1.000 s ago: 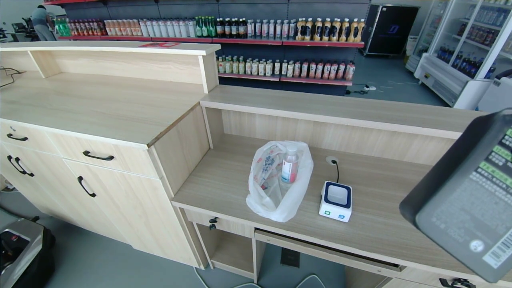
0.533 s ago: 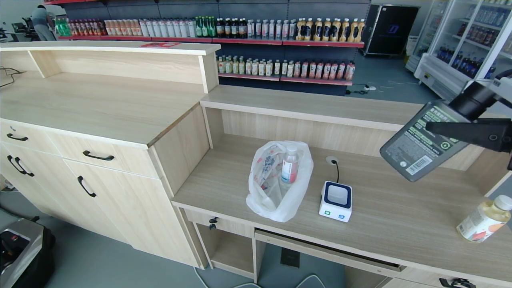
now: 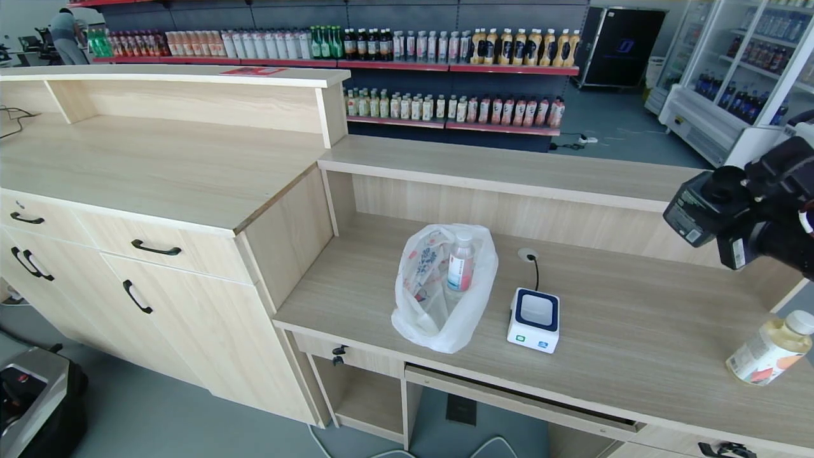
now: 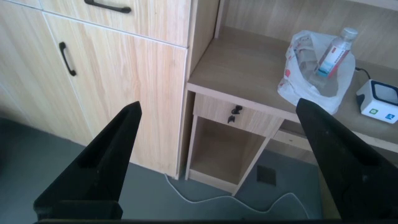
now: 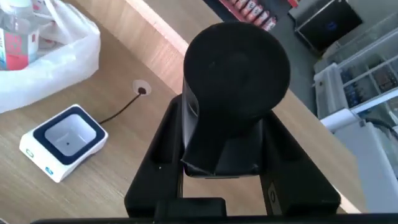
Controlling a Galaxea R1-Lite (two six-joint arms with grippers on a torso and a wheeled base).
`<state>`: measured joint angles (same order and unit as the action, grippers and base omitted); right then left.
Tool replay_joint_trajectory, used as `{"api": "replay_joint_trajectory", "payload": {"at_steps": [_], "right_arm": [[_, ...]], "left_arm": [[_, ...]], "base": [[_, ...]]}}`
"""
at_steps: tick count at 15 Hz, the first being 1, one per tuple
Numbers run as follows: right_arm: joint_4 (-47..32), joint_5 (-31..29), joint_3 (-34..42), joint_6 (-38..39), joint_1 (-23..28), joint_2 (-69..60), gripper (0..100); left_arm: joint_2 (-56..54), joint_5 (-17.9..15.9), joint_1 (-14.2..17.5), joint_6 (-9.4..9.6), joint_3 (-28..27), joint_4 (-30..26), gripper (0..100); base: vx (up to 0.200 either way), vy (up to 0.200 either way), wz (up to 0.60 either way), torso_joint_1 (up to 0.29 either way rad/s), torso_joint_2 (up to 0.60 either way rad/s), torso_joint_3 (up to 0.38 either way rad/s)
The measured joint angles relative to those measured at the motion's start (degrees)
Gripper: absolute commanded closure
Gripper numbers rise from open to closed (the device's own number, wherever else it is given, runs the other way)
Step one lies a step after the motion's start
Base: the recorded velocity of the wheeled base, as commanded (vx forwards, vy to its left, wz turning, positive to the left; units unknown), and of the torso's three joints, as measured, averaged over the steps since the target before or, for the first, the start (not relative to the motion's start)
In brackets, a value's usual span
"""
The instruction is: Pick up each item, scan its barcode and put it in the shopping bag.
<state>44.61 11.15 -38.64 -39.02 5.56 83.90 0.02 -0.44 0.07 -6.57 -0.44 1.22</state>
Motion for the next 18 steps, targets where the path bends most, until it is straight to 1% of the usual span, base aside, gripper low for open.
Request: {"api": "replay_joint_trajectory", "payload": {"at_steps": [1,2,4,6,7,9,12,15,16,18], "right_arm": [[3.1,0.0,0.8,-3.4,0.5,2.5,100],[5.9,0.3,1.6,-6.5,1.1,5.1,100],[9.8,2.0,2.9,-9.0,2.2,9.6,100],[14.7,4.2,4.0,-13.8,4.0,14.3,100],[16.6,7.0,4.7,-16.5,4.7,16.5,100],[20.3,13.0,5.5,-22.3,7.4,20.5,100],[21.9,23.9,5.8,-33.1,11.8,25.5,100],[22.3,32.2,5.0,-41.2,13.8,29.8,100],[22.2,34.2,4.8,-42.7,14.0,30.9,100],[22.1,36.4,4.7,-43.1,14.5,32.8,100]], "left_arm": [[0.0,0.0,0.0,0.01,0.0,0.0,0],[0.0,0.0,0.0,0.0,0.0,0.0,0],[0.0,0.0,0.0,0.01,0.0,0.0,0],[0.0,0.0,0.0,0.01,0.0,0.0,0],[0.0,0.0,0.0,0.01,0.0,0.0,0],[0.0,0.0,0.0,0.01,0.0,0.0,0],[0.0,0.0,-0.1,0.01,0.0,-0.1,0],[0.0,0.0,0.0,0.0,0.0,0.0,0],[0.0,0.0,0.0,0.0,0.0,0.0,0],[0.0,0.0,0.0,0.0,0.0,0.0,0]], "base": [[0.0,0.0,0.0,0.0,0.0,0.0],[0.0,0.0,0.6,-0.002,0.0,-0.002],[0.0,0.0,0.6,0.002,0.0,0.0],[0.0,0.0,0.6,0.005,0.0,0.0],[0.0,0.0,0.6,0.012,0.01,-0.002],[0.0,0.0,0.0,0.0,0.0,0.0],[0.0,0.0,0.0,0.0,0.0,0.0],[0.0,0.0,0.0,0.0,0.0,0.0],[0.0,0.0,0.0,0.0,0.0,0.0],[0.0,0.0,0.0,0.0,0.0,0.0]]}}
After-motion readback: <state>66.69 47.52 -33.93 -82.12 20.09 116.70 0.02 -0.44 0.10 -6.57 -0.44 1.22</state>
